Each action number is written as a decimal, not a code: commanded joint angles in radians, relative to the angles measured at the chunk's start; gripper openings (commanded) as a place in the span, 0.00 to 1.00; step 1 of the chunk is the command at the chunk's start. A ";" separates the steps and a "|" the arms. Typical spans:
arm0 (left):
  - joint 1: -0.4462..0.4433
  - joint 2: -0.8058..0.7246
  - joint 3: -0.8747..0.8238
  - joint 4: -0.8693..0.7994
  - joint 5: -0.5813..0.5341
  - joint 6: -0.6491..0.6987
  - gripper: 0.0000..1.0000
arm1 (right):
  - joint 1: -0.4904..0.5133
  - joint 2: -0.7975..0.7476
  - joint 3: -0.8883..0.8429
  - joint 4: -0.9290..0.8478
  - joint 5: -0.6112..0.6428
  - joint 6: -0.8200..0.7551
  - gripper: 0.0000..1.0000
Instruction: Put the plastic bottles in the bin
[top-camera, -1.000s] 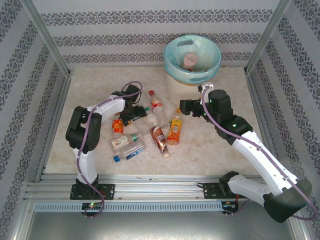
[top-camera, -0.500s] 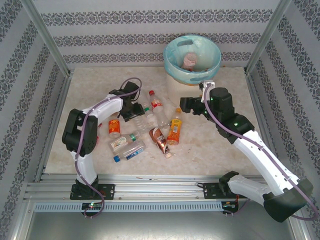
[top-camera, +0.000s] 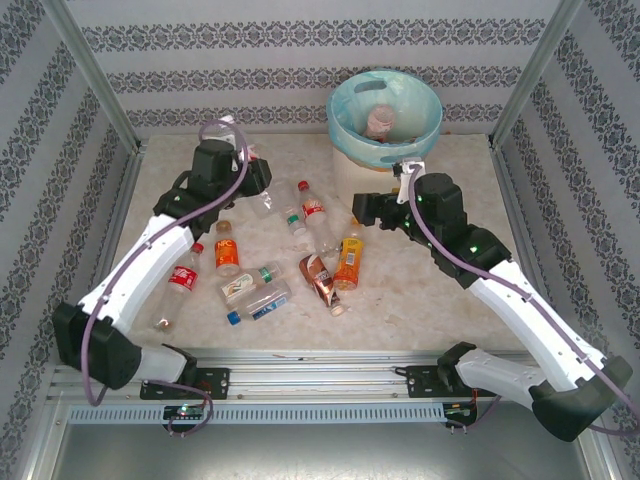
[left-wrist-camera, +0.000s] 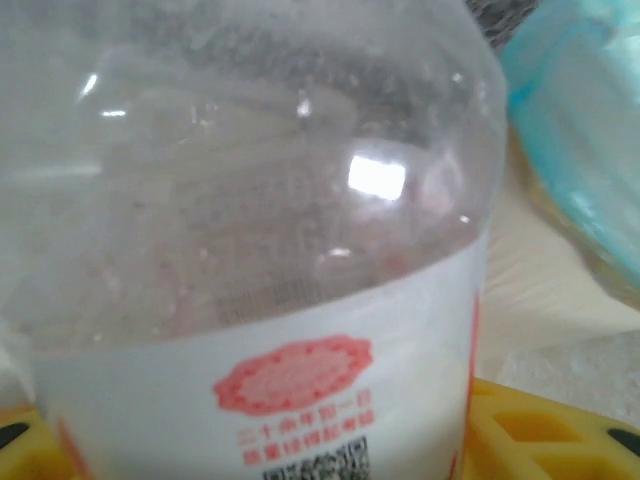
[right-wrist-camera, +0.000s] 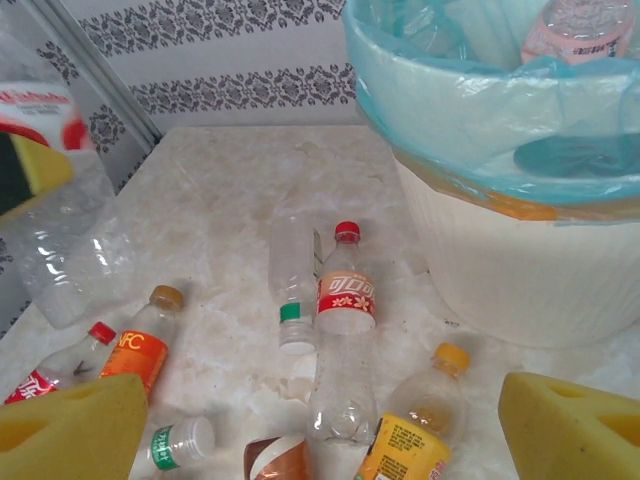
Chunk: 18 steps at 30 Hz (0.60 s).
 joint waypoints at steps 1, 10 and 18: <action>-0.008 -0.134 -0.137 0.259 0.090 0.281 0.59 | 0.047 0.026 0.087 0.007 -0.017 0.003 0.94; -0.035 -0.416 -0.469 0.567 0.236 0.485 0.55 | 0.114 0.108 0.264 0.022 -0.136 -0.074 0.98; -0.140 -0.443 -0.515 0.549 0.312 0.635 0.52 | 0.183 0.195 0.414 0.078 -0.301 -0.201 0.98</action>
